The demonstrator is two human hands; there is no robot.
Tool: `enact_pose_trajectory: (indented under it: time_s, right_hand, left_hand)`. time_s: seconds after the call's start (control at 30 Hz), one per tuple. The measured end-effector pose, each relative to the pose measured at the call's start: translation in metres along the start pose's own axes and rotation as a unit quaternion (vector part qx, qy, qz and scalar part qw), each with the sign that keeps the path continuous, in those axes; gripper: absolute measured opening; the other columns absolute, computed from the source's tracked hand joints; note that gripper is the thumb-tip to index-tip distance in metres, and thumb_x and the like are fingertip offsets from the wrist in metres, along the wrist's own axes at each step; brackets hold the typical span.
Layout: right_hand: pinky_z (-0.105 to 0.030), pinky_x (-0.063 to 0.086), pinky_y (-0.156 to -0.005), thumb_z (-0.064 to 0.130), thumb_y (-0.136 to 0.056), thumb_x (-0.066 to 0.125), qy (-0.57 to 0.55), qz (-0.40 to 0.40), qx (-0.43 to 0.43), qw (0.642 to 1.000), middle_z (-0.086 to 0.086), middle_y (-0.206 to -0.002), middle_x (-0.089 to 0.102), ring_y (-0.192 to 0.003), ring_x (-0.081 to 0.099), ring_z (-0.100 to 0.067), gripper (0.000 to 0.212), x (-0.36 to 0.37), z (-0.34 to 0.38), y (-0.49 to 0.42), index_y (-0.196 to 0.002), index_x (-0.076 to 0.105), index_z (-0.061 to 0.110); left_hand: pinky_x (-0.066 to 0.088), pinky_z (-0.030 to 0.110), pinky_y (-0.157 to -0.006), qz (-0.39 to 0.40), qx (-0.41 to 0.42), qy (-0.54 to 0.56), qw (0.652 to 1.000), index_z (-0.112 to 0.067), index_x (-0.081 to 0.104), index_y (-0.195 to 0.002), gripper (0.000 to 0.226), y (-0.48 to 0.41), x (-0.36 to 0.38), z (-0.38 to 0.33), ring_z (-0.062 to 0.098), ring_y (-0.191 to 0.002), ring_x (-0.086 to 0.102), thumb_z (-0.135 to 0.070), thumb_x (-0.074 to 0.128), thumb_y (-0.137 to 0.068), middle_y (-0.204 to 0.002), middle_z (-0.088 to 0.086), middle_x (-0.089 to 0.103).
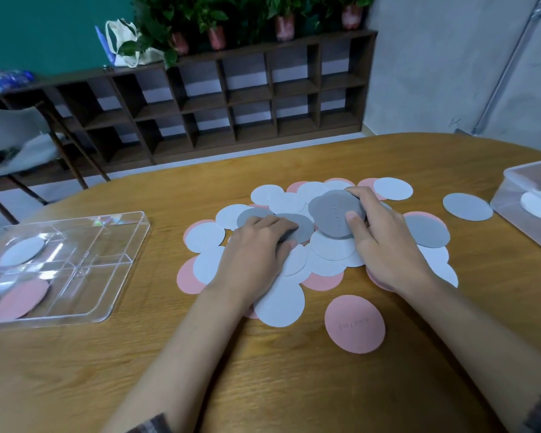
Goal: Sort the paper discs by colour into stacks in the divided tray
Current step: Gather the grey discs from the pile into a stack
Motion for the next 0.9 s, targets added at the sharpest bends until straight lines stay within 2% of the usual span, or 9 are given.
enact_pose_trajectory:
  time_s: [0.07, 0.1, 0.23, 0.37, 0.47, 0.57, 0.67, 0.77, 0.9]
  right_hand:
    - [-0.006, 0.04, -0.066, 0.023, -0.109, 0.042, 0.003, 0.008, -0.001, 1.0, 0.01, -0.112, 0.054, -0.103, 0.045, 0.018, 0.028, 0.001, 0.001, 0.0, -0.136, 0.043, 0.032]
    - [-0.007, 0.041, -0.067, 0.024, -0.109, 0.042, 0.004, 0.014, -0.001, 1.0, 0.01, -0.112, 0.053, -0.103, 0.046, 0.016, 0.028, 0.002, 0.001, 0.001, -0.136, 0.043, 0.033]
    - [-0.018, 0.045, -0.07, 0.026, -0.109, 0.043, 0.009, 0.027, -0.011, 1.0, 0.006, -0.114, 0.056, -0.098, 0.053, -0.008, 0.029, 0.005, 0.002, 0.003, -0.136, 0.043, 0.034]
    - [-0.01, 0.043, -0.062, 0.025, -0.107, 0.046, 0.008, 0.024, -0.021, 0.999, 0.004, -0.113, 0.058, -0.093, 0.054, -0.003, 0.033, 0.005, 0.003, 0.004, -0.139, 0.045, 0.034]
    - [-0.009, 0.042, -0.065, 0.023, -0.107, 0.048, 0.005, 0.023, -0.027, 0.999, 0.005, -0.114, 0.059, -0.094, 0.053, -0.002, 0.037, 0.006, 0.005, 0.004, -0.141, 0.046, 0.036]
    - [-0.013, 0.043, -0.067, 0.023, -0.107, 0.046, -0.009, 0.024, -0.031, 0.999, 0.008, -0.114, 0.059, -0.098, 0.055, -0.004, 0.038, 0.007, 0.007, 0.005, -0.142, 0.046, 0.038]
    - [-0.021, 0.049, -0.072, 0.024, -0.108, 0.044, -0.03, 0.042, -0.04, 0.998, 0.014, -0.113, 0.06, -0.102, 0.057, -0.004, 0.037, 0.009, 0.012, 0.007, -0.142, 0.045, 0.04]
    - [-0.016, 0.047, -0.071, 0.024, -0.109, 0.042, -0.041, 0.058, -0.049, 0.996, 0.024, -0.097, 0.057, -0.094, 0.057, 0.001, 0.037, 0.011, 0.015, 0.008, -0.141, 0.046, 0.042]
    - [-0.03, 0.052, -0.073, 0.026, -0.111, 0.037, -0.079, 0.062, -0.048, 0.994, 0.004, -0.081, 0.061, -0.08, 0.06, -0.013, 0.035, 0.009, 0.017, 0.009, -0.141, 0.05, 0.039]
  left_hand:
    - [0.049, 0.041, -0.084, -0.018, 0.005, -0.007, 1.0, -0.024, 0.069, -0.127, 0.028, 0.005, -0.002, 0.0, 0.025, -0.113, 0.058, -0.032, 0.06, -0.102, -0.123, -0.007, 0.072]
    - [0.05, 0.042, -0.082, -0.029, 0.008, -0.009, 1.0, -0.023, 0.071, -0.123, 0.025, 0.007, -0.002, 0.0, 0.026, -0.108, 0.06, -0.032, 0.06, -0.102, -0.116, -0.007, 0.074]
    - [0.051, 0.042, -0.076, -0.042, 0.018, 0.02, 0.999, -0.026, 0.073, -0.11, 0.031, 0.015, -0.005, 0.004, 0.022, -0.095, 0.06, -0.037, 0.046, -0.102, -0.1, -0.009, 0.075]
    - [0.052, 0.043, -0.072, -0.05, 0.023, 0.052, 0.997, -0.034, 0.071, -0.104, 0.033, 0.021, -0.01, 0.012, 0.017, -0.088, 0.06, -0.046, 0.039, -0.103, -0.091, -0.009, 0.072]
    - [0.05, 0.042, -0.069, -0.128, 0.044, 0.058, 0.989, -0.028, 0.067, -0.099, 0.029, 0.02, -0.018, 0.008, 0.019, -0.083, 0.057, -0.039, 0.042, -0.106, -0.089, -0.006, 0.069]
    - [0.045, 0.028, -0.075, -0.218, 0.057, 0.106, 0.969, -0.014, 0.072, -0.096, 0.019, 0.022, -0.03, 0.0, 0.018, -0.087, 0.054, -0.021, 0.056, -0.105, -0.095, -0.003, 0.068]
    - [0.043, 0.016, -0.074, -0.239, 0.028, 0.196, 0.951, -0.012, 0.075, -0.094, 0.013, 0.023, -0.034, -0.004, 0.005, -0.083, 0.057, -0.015, 0.064, -0.101, -0.091, -0.007, 0.068]
    - [0.051, 0.019, -0.07, -0.228, -0.001, 0.231, 0.946, -0.018, 0.074, -0.097, 0.003, 0.024, -0.028, -0.007, 0.002, -0.076, 0.064, -0.018, 0.071, -0.097, -0.083, -0.014, 0.068]
    - [0.06, 0.026, -0.072, -0.21, -0.046, 0.278, 0.936, -0.02, 0.075, -0.118, 0.025, 0.026, -0.022, -0.011, 0.008, -0.072, 0.071, -0.025, 0.077, -0.094, -0.076, -0.011, 0.071]
Point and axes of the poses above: each hand's wrist, its own y-axis away from the middle knuckle, its own x-axis out of the palm, z = x × y, the point moved 4 cm from there along -y, towards the middle knuckle
